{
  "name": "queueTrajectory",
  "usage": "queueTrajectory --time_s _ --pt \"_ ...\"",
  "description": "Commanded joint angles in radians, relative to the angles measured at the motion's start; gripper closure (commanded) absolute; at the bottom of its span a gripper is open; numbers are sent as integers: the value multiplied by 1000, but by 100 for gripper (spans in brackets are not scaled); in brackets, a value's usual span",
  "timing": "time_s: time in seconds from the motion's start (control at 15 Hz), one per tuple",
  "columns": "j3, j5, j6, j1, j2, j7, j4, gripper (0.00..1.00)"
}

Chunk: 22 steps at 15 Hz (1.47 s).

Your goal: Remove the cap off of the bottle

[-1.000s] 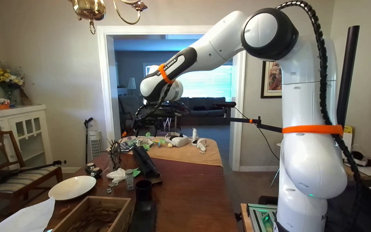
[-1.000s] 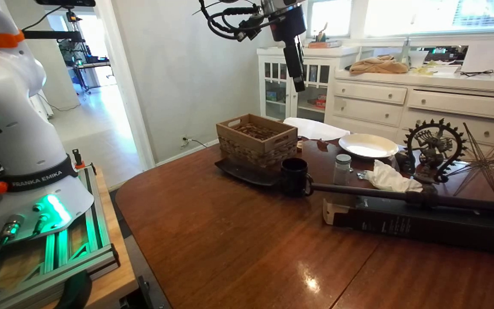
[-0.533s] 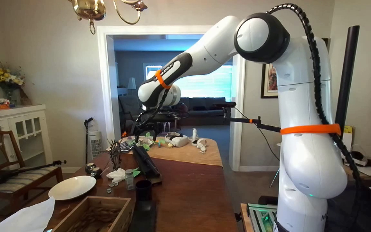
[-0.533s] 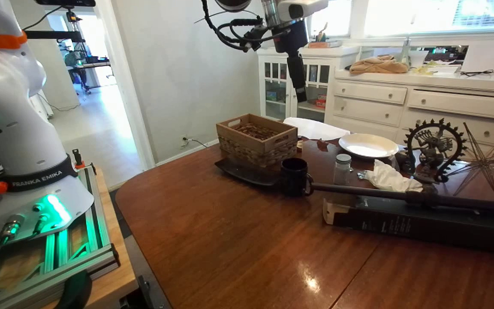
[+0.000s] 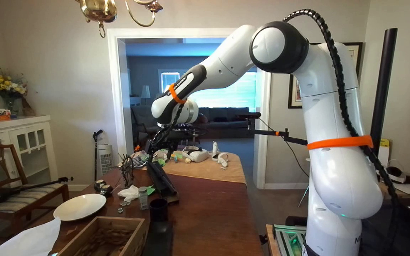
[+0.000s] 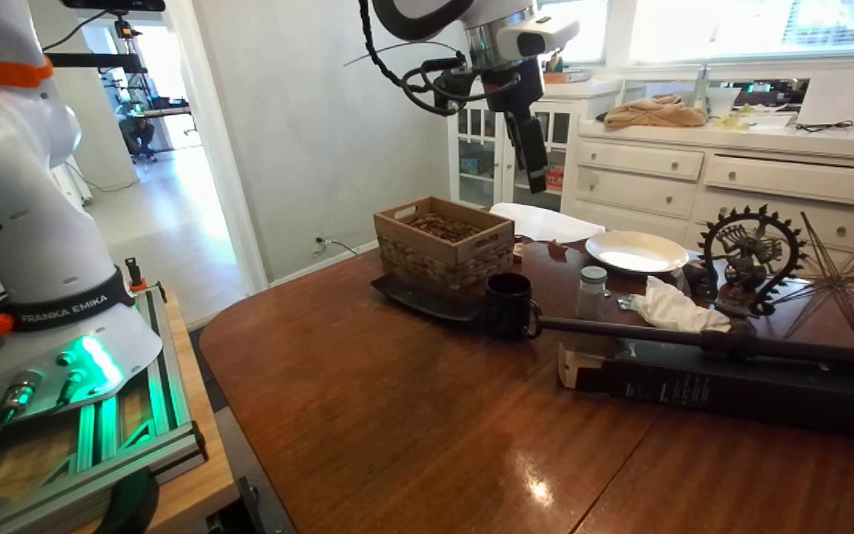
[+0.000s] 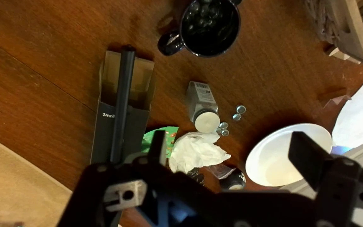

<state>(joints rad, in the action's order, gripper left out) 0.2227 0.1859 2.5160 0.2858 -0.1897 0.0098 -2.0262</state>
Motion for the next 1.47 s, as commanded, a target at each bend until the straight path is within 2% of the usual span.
queueTrajectory --time_s 0.0,0.27,0.33,0.6,1.13,1.4 --pt "2 0 4 0 -4 -2 3 0" --pt "14 -34 -1 -6 -46 42 35 0" --pt "5 -15 42 1 -72 9 44 0" --pt "-6 -10 58 15 -150 -37 92 0" --pt "-71 31 82 83 -283 -190 183 0" --pt "-87 22 155 100 -347 -176 215 0"
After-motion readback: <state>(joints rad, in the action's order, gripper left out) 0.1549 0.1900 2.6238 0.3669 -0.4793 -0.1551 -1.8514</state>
